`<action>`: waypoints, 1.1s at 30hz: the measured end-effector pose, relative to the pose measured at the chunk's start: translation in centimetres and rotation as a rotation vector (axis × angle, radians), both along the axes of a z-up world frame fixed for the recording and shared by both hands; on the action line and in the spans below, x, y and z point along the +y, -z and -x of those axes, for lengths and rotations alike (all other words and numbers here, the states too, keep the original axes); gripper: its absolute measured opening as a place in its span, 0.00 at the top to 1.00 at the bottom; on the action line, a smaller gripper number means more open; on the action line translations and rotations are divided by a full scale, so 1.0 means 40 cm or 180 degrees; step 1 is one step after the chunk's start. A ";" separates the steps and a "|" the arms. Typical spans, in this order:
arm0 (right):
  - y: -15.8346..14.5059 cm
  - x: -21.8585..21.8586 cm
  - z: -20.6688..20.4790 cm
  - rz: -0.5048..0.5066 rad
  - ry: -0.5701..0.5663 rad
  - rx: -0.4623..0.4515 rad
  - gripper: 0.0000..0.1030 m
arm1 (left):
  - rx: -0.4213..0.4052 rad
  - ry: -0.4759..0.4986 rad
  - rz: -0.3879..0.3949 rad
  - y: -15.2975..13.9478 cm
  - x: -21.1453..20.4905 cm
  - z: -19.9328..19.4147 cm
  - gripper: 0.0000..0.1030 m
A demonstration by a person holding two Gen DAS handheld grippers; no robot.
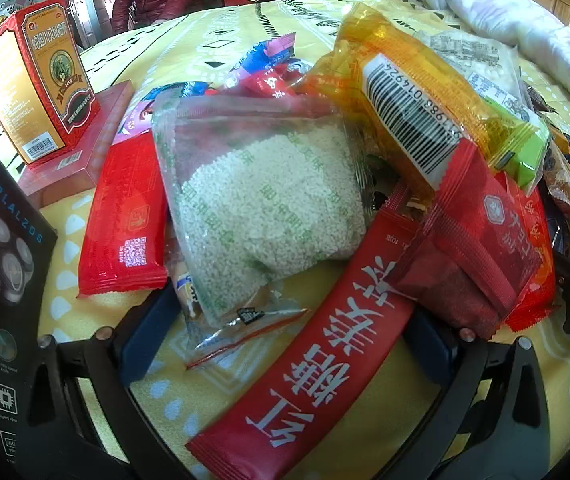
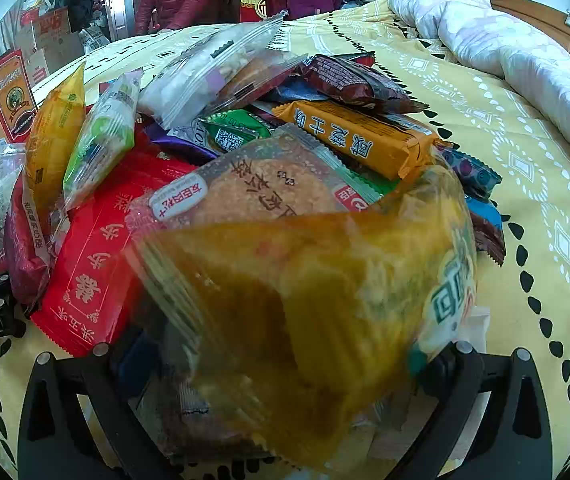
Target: Organize snacks
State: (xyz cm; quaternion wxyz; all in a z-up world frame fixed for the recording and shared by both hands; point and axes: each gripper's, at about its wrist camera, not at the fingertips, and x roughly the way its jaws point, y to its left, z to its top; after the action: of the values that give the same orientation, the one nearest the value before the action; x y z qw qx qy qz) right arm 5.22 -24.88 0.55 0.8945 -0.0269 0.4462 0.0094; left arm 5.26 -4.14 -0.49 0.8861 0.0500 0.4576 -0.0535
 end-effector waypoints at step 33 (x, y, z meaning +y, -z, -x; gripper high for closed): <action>0.000 0.001 0.001 0.0005 0.0008 0.0002 0.00 | 0.0001 0.0012 0.0001 0.003 0.003 -0.013 0.00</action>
State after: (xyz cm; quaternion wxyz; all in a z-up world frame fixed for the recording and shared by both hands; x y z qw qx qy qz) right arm 5.18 -24.82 0.54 0.8943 -0.0271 0.4465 0.0080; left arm 5.79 -4.02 -0.60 0.8860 0.0507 0.4576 -0.0553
